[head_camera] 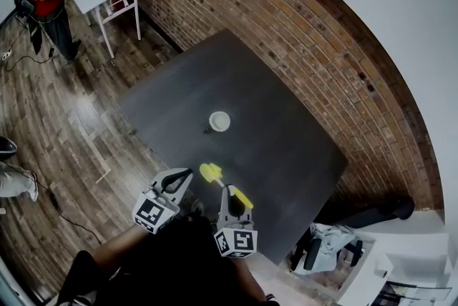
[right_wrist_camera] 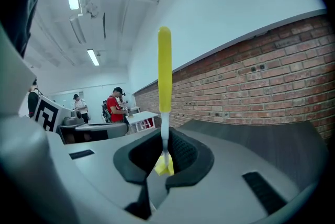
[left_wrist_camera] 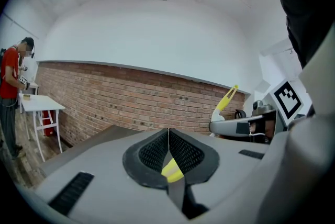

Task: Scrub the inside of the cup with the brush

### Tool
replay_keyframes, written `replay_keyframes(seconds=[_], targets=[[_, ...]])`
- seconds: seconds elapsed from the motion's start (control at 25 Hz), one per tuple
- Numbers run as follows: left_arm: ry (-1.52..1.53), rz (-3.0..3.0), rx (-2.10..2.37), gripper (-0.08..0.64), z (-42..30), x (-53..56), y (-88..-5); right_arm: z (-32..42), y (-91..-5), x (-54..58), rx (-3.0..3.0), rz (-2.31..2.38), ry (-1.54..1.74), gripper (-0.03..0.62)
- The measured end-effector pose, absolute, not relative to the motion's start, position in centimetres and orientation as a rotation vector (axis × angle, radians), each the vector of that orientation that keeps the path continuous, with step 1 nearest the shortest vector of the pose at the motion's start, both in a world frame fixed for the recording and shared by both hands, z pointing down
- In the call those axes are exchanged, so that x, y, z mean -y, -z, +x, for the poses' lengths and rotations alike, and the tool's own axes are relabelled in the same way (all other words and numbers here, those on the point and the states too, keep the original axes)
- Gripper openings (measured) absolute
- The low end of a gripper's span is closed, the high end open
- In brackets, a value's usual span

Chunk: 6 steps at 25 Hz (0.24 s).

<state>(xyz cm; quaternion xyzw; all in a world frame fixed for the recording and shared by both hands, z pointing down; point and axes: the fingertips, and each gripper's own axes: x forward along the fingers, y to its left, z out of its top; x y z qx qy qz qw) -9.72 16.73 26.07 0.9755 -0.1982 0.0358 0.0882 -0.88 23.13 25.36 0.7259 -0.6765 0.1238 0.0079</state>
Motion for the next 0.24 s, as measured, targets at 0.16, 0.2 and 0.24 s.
replay_keyframes(seconds=[0.16, 0.2, 0.24], targets=[[-0.106, 2.903, 0.572, 0.035, -9.79, -16.88, -25.99, -1.15, -25.23, -23.16, 2.105, 2.275, -0.386, 0.047], [-0.109, 2.904, 0.567, 0.035, -9.83, -16.95, -26.0, -1.22, -25.19, -23.19, 2.101, 2.278, -0.389, 0.048], [-0.112, 2.905, 0.563, 0.035, -9.87, -17.03, -26.0, -1.29, -25.16, -23.22, 2.096, 2.28, -0.391, 0.048]])
